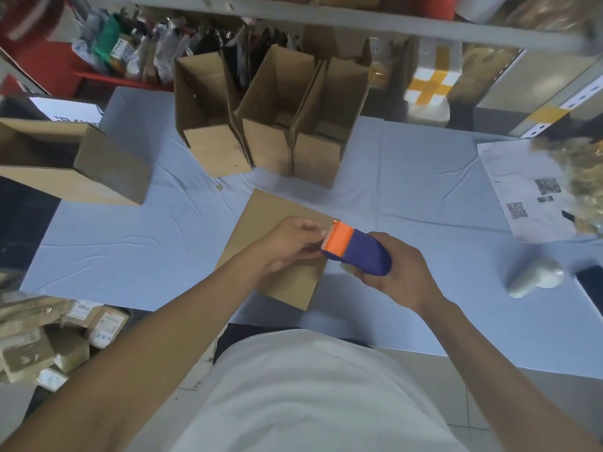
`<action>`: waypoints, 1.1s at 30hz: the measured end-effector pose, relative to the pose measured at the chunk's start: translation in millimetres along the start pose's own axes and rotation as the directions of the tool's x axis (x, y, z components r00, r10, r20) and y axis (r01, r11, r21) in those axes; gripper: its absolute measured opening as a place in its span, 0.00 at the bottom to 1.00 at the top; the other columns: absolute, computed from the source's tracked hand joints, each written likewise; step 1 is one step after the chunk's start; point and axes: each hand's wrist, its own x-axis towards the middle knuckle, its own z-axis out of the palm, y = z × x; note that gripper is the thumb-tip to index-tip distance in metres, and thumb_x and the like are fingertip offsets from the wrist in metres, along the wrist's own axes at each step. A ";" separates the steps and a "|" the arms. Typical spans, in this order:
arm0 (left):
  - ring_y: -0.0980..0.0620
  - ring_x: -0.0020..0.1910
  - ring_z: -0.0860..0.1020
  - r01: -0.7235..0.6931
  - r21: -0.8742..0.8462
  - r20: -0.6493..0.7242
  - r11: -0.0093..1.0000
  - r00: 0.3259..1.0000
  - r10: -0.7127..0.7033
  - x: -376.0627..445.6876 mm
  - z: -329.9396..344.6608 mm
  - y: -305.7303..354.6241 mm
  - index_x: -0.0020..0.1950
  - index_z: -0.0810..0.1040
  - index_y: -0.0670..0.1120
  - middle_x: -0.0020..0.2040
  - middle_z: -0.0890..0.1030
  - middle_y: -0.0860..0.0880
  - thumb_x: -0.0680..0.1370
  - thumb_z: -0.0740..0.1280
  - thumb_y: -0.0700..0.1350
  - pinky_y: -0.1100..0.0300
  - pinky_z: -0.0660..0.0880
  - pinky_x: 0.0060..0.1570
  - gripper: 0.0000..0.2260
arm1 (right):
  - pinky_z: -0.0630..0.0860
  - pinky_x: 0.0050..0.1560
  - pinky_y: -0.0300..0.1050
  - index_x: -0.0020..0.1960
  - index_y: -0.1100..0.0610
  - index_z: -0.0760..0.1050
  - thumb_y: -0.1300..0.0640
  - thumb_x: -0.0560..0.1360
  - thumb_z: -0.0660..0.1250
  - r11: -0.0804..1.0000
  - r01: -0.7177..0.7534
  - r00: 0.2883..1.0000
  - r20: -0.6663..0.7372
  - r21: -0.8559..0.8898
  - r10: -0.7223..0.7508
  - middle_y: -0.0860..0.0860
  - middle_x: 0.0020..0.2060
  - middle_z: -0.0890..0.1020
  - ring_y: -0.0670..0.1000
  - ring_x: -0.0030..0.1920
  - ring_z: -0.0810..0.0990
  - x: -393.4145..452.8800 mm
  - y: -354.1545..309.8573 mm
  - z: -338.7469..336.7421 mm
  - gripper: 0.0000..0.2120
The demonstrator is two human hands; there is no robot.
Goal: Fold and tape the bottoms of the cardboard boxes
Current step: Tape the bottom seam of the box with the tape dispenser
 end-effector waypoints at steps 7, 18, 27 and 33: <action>0.51 0.42 0.82 0.029 0.263 -0.180 0.964 0.983 0.019 11.9 3.5 -1.6 0.52 0.82 0.38 0.45 0.82 0.43 0.76 0.69 0.34 0.61 0.80 0.42 0.06 | 0.79 0.46 0.42 0.57 0.43 0.74 0.40 0.66 0.78 1.000 0.008 1.000 -0.008 0.018 -0.008 0.40 0.46 0.81 0.44 0.45 0.80 1.1 4.4 0.6 0.23; 0.52 0.29 0.82 0.030 0.506 -0.364 0.862 0.913 0.182 2.7 8.9 3.7 0.35 0.82 0.42 0.33 0.82 0.46 0.73 0.73 0.34 0.59 0.81 0.35 0.07 | 0.73 0.41 0.36 0.56 0.41 0.72 0.46 0.67 0.77 0.995 0.038 0.996 0.083 -0.092 -0.030 0.40 0.42 0.79 0.43 0.41 0.78 1.3 10.8 0.9 0.21; 0.53 0.30 0.82 0.064 0.454 -0.343 0.889 0.933 0.108 0.1 -16.8 2.0 0.42 0.84 0.36 0.32 0.84 0.44 0.71 0.75 0.36 0.61 0.80 0.36 0.04 | 0.78 0.46 0.43 0.57 0.42 0.75 0.53 0.66 0.78 0.993 -0.090 0.993 0.069 -0.077 0.095 0.40 0.44 0.81 0.44 0.44 0.80 -35.0 48.9 -13.8 0.23; 0.47 0.33 0.84 0.091 0.546 -0.357 0.833 0.924 0.133 7.2 -8.4 7.5 0.32 0.84 0.42 0.30 0.83 0.44 0.70 0.76 0.37 0.56 0.83 0.42 0.07 | 0.79 0.47 0.46 0.56 0.42 0.75 0.50 0.66 0.78 0.986 -0.115 0.990 0.070 -0.124 0.124 0.40 0.43 0.81 0.44 0.43 0.80 -23.4 53.8 -14.0 0.21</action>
